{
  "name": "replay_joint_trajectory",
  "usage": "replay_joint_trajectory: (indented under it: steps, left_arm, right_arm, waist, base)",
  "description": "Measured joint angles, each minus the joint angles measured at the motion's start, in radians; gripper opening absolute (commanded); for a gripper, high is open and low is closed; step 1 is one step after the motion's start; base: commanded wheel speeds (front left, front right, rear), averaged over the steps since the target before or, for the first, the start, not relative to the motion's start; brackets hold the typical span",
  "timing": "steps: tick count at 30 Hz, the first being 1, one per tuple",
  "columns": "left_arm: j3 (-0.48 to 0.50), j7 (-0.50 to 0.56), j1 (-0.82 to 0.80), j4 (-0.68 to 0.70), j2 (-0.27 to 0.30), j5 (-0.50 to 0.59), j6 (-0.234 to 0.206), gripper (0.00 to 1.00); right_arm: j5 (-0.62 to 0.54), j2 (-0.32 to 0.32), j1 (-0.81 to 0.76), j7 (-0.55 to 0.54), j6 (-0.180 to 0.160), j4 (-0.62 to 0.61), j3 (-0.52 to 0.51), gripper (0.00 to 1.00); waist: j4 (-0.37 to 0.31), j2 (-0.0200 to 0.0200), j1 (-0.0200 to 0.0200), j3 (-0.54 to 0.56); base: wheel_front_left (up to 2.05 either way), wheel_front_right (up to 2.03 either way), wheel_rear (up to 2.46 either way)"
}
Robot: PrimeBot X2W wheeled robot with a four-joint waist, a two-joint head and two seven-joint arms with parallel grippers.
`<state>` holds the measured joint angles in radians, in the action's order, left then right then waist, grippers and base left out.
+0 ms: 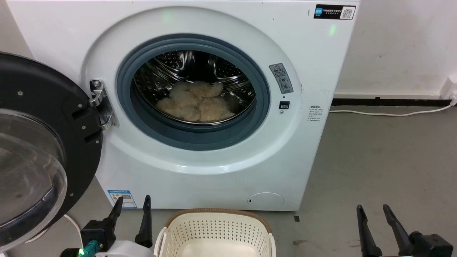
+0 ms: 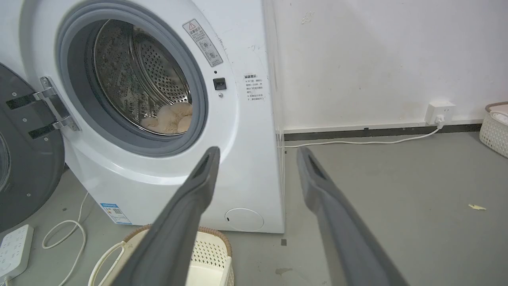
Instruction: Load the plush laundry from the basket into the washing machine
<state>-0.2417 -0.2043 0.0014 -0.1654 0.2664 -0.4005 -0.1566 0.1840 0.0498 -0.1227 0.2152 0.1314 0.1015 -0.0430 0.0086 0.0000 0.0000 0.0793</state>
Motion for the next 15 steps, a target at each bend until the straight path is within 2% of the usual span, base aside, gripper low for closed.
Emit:
replay_joint_trajectory:
  steps: [15]
  left_arm:
    - [0.001, -0.009, 0.0, 0.005, -0.001, -0.015, -0.009, 1.0]
  right_arm:
    - [0.0, 0.0, 0.0, -0.004, 0.0, 0.001, 0.0, 1.0]
  waist:
    - [0.001, 0.0, 0.0, -0.01]
  base:
    - [0.0, 0.0, 0.0]
